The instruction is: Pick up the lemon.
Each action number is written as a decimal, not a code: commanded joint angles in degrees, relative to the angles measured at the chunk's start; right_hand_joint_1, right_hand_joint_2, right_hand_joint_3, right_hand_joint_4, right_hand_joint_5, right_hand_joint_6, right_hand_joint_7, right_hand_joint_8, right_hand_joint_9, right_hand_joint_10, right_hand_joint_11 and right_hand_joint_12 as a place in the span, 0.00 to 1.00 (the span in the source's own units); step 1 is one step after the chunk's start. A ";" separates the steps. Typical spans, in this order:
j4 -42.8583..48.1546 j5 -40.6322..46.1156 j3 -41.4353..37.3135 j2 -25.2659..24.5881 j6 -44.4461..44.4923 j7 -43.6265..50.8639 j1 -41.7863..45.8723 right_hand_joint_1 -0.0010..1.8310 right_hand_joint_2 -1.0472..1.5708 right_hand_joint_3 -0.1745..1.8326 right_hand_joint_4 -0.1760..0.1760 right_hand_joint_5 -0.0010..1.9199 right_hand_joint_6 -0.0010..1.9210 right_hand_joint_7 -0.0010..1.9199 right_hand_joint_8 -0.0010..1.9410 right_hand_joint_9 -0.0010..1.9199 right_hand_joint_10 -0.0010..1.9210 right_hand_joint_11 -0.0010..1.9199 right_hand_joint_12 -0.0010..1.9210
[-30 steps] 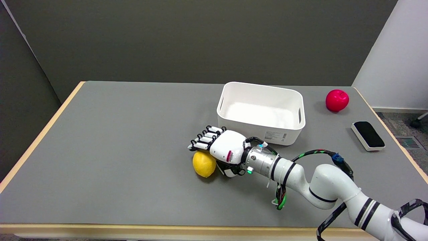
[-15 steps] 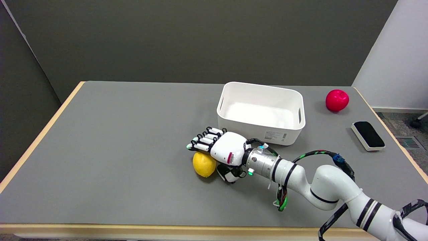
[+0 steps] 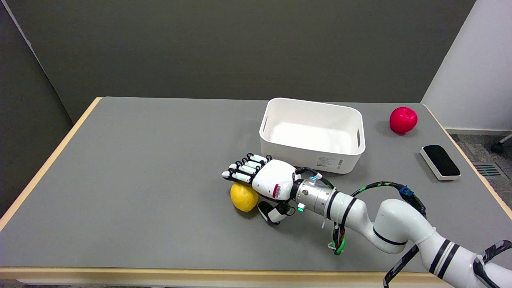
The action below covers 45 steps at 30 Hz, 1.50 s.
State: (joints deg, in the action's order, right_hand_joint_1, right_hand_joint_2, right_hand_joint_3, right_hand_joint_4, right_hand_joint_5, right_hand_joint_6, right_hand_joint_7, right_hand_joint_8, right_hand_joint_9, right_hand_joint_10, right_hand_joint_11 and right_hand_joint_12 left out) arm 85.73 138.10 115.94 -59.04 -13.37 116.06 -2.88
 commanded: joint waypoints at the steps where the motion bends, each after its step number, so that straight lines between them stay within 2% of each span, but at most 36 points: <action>1: 2.81 0.28 0.47 0.19 -0.58 0.39 0.84 0.59 0.63 0.63 0.62 0.02 0.11 0.04 0.12 0.06 0.31 0.01 0.53; 8: 2.61 0.53 0.40 -0.27 -2.77 0.39 0.88 0.59 0.63 0.63 0.62 0.02 0.11 0.04 0.11 0.06 0.31 0.01 0.52; 12: 1.19 0.76 0.39 -0.92 -3.81 0.39 0.84 0.58 0.63 0.63 0.63 0.04 0.16 0.05 0.12 0.07 0.32 0.00 0.53; 14: 0.47 0.76 0.32 -1.11 -4.42 0.39 0.79 0.59 0.65 0.63 0.66 0.10 0.22 0.10 0.14 0.10 0.34 0.01 0.55; 25: -1.00 0.76 0.07 -2.17 -5.07 0.39 0.29 0.63 0.68 0.60 0.69 0.16 0.33 0.21 0.24 0.17 0.40 0.06 0.61; 29: -1.58 0.76 0.27 -2.37 -5.15 0.39 -0.48 0.63 0.69 0.58 0.72 0.17 0.41 0.24 0.31 0.22 0.45 0.09 0.64; 31: -1.77 0.76 0.31 -2.48 -5.17 0.39 -0.67 0.64 0.71 0.54 0.76 0.18 0.59 0.29 0.47 0.28 0.55 0.20 0.75; 33: -2.01 0.76 0.31 -2.64 -5.23 0.39 -0.80 0.64 0.72 0.53 0.77 0.19 0.62 0.30 0.50 0.29 0.57 0.23 0.77; 34: -2.13 0.76 0.31 -2.72 -5.30 0.39 -0.83 0.67 0.74 0.46 0.76 0.20 0.63 0.31 0.55 0.30 0.62 0.24 0.78; 36: -2.38 0.76 0.31 -2.85 -5.66 0.39 -0.96 0.80 0.83 0.17 0.69 0.24 0.67 0.36 0.76 0.36 0.79 0.30 0.82; 38: -2.46 0.76 0.32 -2.93 -5.86 0.39 -1.11 0.80 0.82 0.20 0.71 0.24 0.71 0.37 0.74 0.37 0.78 0.29 0.85; 40: -2.46 0.76 0.32 -2.93 -6.06 0.39 -1.27 0.72 0.86 0.14 0.14 0.28 0.84 0.39 0.72 0.37 0.79 0.34 0.82; 43: -2.39 0.76 0.20 -2.93 -6.90 0.39 -1.50 0.72 0.84 0.21 0.14 0.29 0.83 0.40 0.72 0.37 0.79 0.33 0.88; 45: -1.89 0.76 0.00 -2.93 -7.13 0.39 -1.63 0.72 0.84 0.20 0.14 0.29 0.83 0.40 0.72 0.37 0.79 0.33 0.87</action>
State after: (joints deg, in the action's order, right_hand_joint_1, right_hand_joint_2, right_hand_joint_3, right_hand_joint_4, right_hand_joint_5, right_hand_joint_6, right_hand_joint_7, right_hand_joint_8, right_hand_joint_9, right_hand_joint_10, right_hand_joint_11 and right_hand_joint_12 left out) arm 84.35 138.89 115.98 -61.40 -18.72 116.44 -3.57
